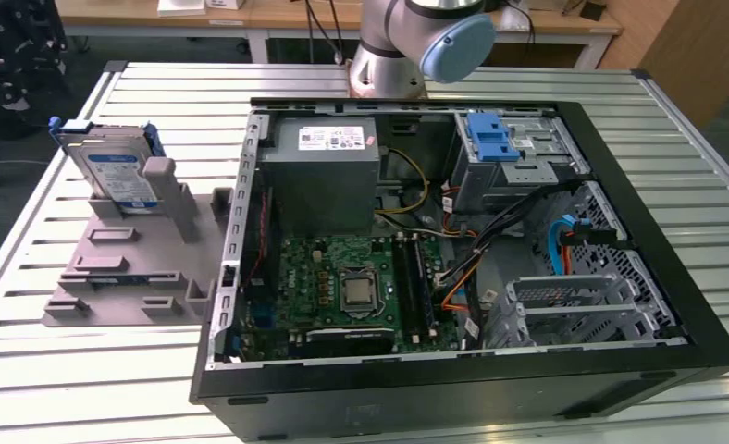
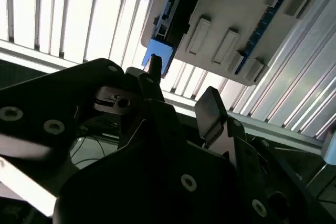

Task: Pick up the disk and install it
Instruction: 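Pick up the disk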

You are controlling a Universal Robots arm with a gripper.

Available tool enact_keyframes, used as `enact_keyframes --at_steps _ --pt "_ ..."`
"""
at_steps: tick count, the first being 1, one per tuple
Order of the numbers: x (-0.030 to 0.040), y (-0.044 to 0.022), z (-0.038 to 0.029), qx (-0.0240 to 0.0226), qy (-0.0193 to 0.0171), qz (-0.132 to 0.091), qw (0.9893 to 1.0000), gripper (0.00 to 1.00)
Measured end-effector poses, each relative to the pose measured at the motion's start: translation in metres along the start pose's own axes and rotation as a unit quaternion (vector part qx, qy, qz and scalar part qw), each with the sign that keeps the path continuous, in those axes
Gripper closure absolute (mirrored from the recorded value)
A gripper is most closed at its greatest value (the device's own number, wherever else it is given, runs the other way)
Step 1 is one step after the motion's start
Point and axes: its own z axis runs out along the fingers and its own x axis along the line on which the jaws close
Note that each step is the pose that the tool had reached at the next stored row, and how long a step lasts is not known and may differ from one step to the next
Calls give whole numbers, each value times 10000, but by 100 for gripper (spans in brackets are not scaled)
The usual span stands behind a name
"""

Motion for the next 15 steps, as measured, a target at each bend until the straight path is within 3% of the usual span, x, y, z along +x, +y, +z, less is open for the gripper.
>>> enact_keyframes --at_steps 4,10,15 --pt "0 0 35 15 -3 -296 9996 47" --pt "-9 2 64 32 15 -308 9995 46" --pt "-23 5 83 69 28 -383 9992 28"
